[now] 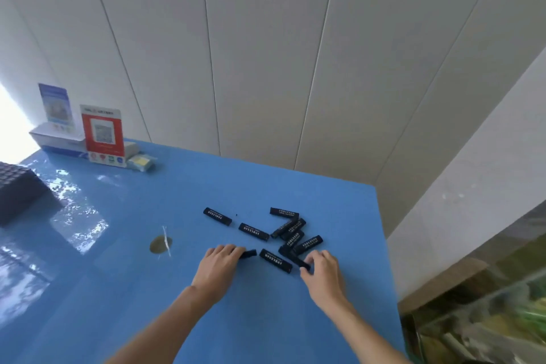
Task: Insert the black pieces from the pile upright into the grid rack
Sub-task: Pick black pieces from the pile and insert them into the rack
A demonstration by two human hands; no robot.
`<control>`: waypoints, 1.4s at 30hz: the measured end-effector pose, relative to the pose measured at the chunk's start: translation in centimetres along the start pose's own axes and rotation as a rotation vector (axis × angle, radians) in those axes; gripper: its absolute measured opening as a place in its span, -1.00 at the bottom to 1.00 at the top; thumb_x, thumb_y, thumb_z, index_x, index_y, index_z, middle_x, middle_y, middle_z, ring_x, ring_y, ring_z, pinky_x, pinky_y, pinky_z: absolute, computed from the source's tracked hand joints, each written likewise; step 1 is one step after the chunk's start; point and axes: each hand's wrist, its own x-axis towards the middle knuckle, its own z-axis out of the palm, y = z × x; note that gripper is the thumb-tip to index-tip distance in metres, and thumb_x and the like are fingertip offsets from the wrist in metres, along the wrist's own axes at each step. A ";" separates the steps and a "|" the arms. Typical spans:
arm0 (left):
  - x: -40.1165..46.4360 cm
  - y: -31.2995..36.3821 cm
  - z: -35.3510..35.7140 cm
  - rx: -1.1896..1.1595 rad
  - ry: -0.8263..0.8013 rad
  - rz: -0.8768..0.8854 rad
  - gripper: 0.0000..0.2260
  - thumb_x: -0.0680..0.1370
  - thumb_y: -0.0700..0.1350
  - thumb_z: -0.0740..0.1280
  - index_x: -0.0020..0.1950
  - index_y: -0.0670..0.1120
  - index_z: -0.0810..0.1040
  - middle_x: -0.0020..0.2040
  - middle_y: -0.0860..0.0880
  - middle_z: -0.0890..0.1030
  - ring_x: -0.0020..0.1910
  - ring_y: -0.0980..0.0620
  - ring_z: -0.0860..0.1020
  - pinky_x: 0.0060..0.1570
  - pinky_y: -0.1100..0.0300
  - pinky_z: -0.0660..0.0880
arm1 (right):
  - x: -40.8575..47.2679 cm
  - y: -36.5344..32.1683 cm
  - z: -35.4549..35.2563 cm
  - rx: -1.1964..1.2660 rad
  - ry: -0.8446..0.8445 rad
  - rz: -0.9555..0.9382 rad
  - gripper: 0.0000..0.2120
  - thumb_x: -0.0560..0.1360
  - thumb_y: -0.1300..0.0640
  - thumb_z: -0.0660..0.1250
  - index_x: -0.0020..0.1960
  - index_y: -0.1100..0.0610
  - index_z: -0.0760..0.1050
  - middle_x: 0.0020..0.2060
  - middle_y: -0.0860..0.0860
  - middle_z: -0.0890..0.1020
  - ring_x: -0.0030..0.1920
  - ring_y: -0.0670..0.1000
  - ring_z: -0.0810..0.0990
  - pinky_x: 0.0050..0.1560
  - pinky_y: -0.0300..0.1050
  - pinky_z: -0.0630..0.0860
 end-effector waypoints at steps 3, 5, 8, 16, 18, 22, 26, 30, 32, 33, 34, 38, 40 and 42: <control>-1.1 1.6 -1.2 -0.162 0.000 -0.114 -0.58 0.46 -0.31 0.27 0.27 0.00 0.44 0.03 0.00 0.57 -0.12 -0.10 0.56 -0.16 0.15 0.39 | -0.4 0.7 -1.0 0.059 0.027 -0.084 -0.85 0.47 0.13 0.32 -0.17 0.00 0.35 -0.16 -0.10 0.47 -0.02 -0.01 0.44 -0.17 -0.14 0.37; -1.7 2.4 -1.7 -0.270 -0.022 -0.201 -0.57 0.53 -0.28 0.15 0.37 0.03 0.32 0.11 -0.02 0.53 -0.06 -0.11 0.52 -0.17 0.13 0.38 | -0.5 1.1 -1.8 0.113 0.058 -0.148 -0.87 0.47 0.14 0.33 -0.17 0.01 0.37 -0.19 -0.11 0.52 -0.07 0.00 0.46 -0.20 -0.08 0.42; -2.7 3.7 -3.0 -0.430 -0.054 -0.250 -0.53 0.54 -0.27 0.16 0.39 0.10 0.25 0.06 -0.02 0.55 -0.13 -0.05 0.48 -0.10 0.08 0.45 | -0.5 1.1 -2.8 0.226 0.101 -0.248 -0.93 0.48 0.17 0.34 -0.09 0.05 0.46 -0.20 -0.12 0.54 -0.09 0.00 0.50 -0.15 -0.07 0.48; -6.3 4.7 -4.8 -0.588 -0.054 -0.317 -0.46 0.52 -0.30 0.18 0.33 0.26 0.22 -0.10 0.01 0.54 -0.24 -0.04 0.53 -0.13 0.02 0.52 | -1.4 -1.8 -3.5 0.317 0.079 -0.443 -0.81 0.49 0.21 0.34 0.11 0.08 0.54 -0.07 -0.11 0.58 -0.01 -0.02 0.53 0.02 -0.15 0.47; -7.3 4.2 -5.4 -0.611 -0.047 -0.327 -0.48 0.53 -0.30 0.18 0.34 0.22 0.24 -0.10 0.01 0.55 -0.26 -0.02 0.56 -0.14 0.04 0.53 | -2.1 -3.2 -3.4 0.349 0.052 -0.464 -0.80 0.49 0.22 0.35 0.11 0.08 0.53 -0.08 -0.13 0.57 -0.02 -0.04 0.55 0.03 -0.14 0.50; -9.6 1.8 -6.9 -0.613 -0.042 -0.316 -0.51 0.54 -0.29 0.20 0.33 0.19 0.24 -0.08 0.02 0.56 -0.26 0.01 0.58 -0.12 0.05 0.54 | -3.2 -7.0 -2.7 0.363 0.013 -0.491 -0.82 0.49 0.19 0.36 0.09 0.06 0.50 -0.16 -0.13 0.56 -0.11 -0.09 0.54 -0.06 -0.24 0.48; -12.8 -2.5 -9.1 -0.579 -0.046 -0.303 -0.53 0.55 -0.28 0.19 0.31 0.21 0.23 -0.10 0.04 0.56 -0.27 0.01 0.55 -0.13 0.03 0.53 | -5.1 -12.1 -0.6 0.348 -0.004 -0.514 -0.86 0.50 0.16 0.36 0.05 0.07 0.49 -0.20 -0.11 0.56 -0.16 -0.12 0.54 -0.18 -0.42 0.42; -16.5 -7.6 -11.1 -0.533 -0.030 -0.318 -0.53 0.54 -0.27 0.20 0.30 0.21 0.24 -0.12 0.06 0.54 -0.28 0.01 0.53 -0.16 0.06 0.50 | -7.4 -17.8 1.8 0.290 -0.041 -0.573 -0.88 0.51 0.15 0.33 0.05 0.06 0.49 -0.15 -0.08 0.57 -0.13 -0.11 0.54 -0.18 -0.43 0.40; -18.5 -10.5 -11.9 -0.526 -0.016 -0.327 -0.52 0.54 -0.26 0.21 0.28 0.24 0.23 -0.14 0.06 0.53 -0.32 0.02 0.52 -0.21 0.11 0.50 | -8.6 -21.0 2.9 0.310 -0.051 -0.588 -0.89 0.51 0.15 0.35 0.03 0.05 0.50 -0.16 -0.09 0.57 -0.14 -0.10 0.55 -0.15 -0.36 0.45; -19.3 -11.9 -12.3 -0.527 -0.008 -0.333 -0.52 0.53 -0.26 0.21 0.27 0.26 0.23 -0.15 0.06 0.53 -0.34 0.04 0.51 -0.24 0.14 0.50 | -9.1 -22.4 3.4 0.328 -0.052 -0.592 -0.89 0.50 0.15 0.36 0.01 0.04 0.50 -0.17 -0.11 0.58 -0.14 -0.09 0.55 -0.14 -0.30 0.48; -20.0 -13.0 -12.8 -0.529 0.003 -0.337 -0.51 0.53 -0.26 0.22 0.26 0.26 0.23 -0.15 0.07 0.53 -0.36 0.05 0.51 -0.27 0.17 0.49 | -9.5 -23.6 3.8 0.340 -0.050 -0.596 -0.90 0.49 0.15 0.36 0.00 0.03 0.50 -0.18 -0.12 0.58 -0.14 -0.09 0.56 -0.13 -0.25 0.51; -22.1 -16.6 -14.3 -0.544 0.051 -0.355 -0.56 0.54 -0.23 0.25 0.27 0.21 0.24 -0.17 0.07 0.57 -0.36 0.08 0.55 -0.28 0.20 0.50 | -10.6 -27.3 5.3 0.347 -0.026 -0.615 -0.89 0.49 0.17 0.36 0.01 0.05 0.53 -0.17 -0.12 0.60 -0.13 -0.11 0.56 -0.09 -0.25 0.51; -22.7 -18.0 -14.8 -0.555 0.066 -0.361 -0.57 0.54 -0.22 0.26 0.27 0.18 0.25 -0.17 0.07 0.58 -0.34 0.09 0.57 -0.23 0.16 0.54 | -10.8 -28.5 5.9 0.333 -0.025 -0.623 -0.88 0.50 0.16 0.36 0.03 0.04 0.53 -0.16 -0.12 0.60 -0.12 -0.11 0.56 -0.09 -0.28 0.49; -23.0 -19.5 -15.1 -0.555 0.080 -0.363 -0.57 0.54 -0.21 0.27 0.28 0.17 0.25 -0.16 0.06 0.59 -0.31 0.10 0.58 -0.17 0.11 0.56 | -10.6 -29.4 6.7 0.309 -0.033 -0.629 -0.86 0.50 0.15 0.37 0.06 0.04 0.53 -0.12 -0.11 0.60 -0.11 -0.09 0.56 -0.06 -0.25 0.50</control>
